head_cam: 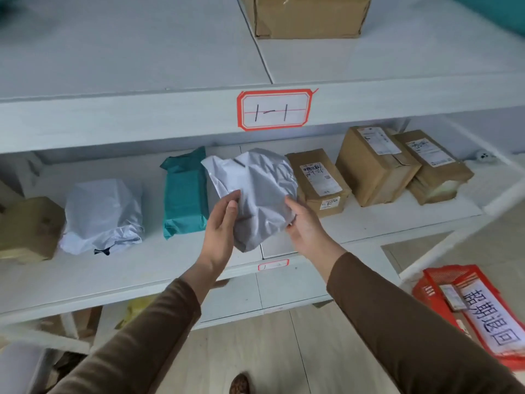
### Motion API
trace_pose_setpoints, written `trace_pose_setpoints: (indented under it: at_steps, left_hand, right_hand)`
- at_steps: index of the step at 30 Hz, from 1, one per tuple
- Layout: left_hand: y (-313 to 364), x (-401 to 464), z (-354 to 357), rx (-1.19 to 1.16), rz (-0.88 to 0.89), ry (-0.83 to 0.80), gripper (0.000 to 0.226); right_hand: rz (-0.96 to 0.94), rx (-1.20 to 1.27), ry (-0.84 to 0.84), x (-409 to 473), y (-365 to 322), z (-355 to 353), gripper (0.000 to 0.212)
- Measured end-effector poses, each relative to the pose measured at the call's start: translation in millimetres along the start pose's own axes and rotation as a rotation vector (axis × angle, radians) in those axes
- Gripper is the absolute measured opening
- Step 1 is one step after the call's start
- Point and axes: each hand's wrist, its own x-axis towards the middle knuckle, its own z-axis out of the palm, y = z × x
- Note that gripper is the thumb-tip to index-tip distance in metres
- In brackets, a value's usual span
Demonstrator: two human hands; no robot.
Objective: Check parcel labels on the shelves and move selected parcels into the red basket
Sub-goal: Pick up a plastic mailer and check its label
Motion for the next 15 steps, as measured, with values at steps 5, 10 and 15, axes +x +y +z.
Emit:
trace_pose_setpoints:
  at_steps: [5,10,15]
  left_hand:
    - [27.1,-72.7,18.7,-0.025,0.217,0.104,0.037]
    - [39.7,-112.7,31.4,-0.034,0.146,0.127,0.031]
    - [37.7,-120.4,32.9,-0.178,-0.068,-0.018,0.048]
  right_hand:
    - [0.079,0.264,-0.046,-61.4,-1.3,-34.9,0.049]
    - [0.066,0.224,-0.077,-108.0,-5.0,-56.3,0.046]
    - [-0.208,-0.028,-0.087,-147.6,-18.2,-37.6,0.026]
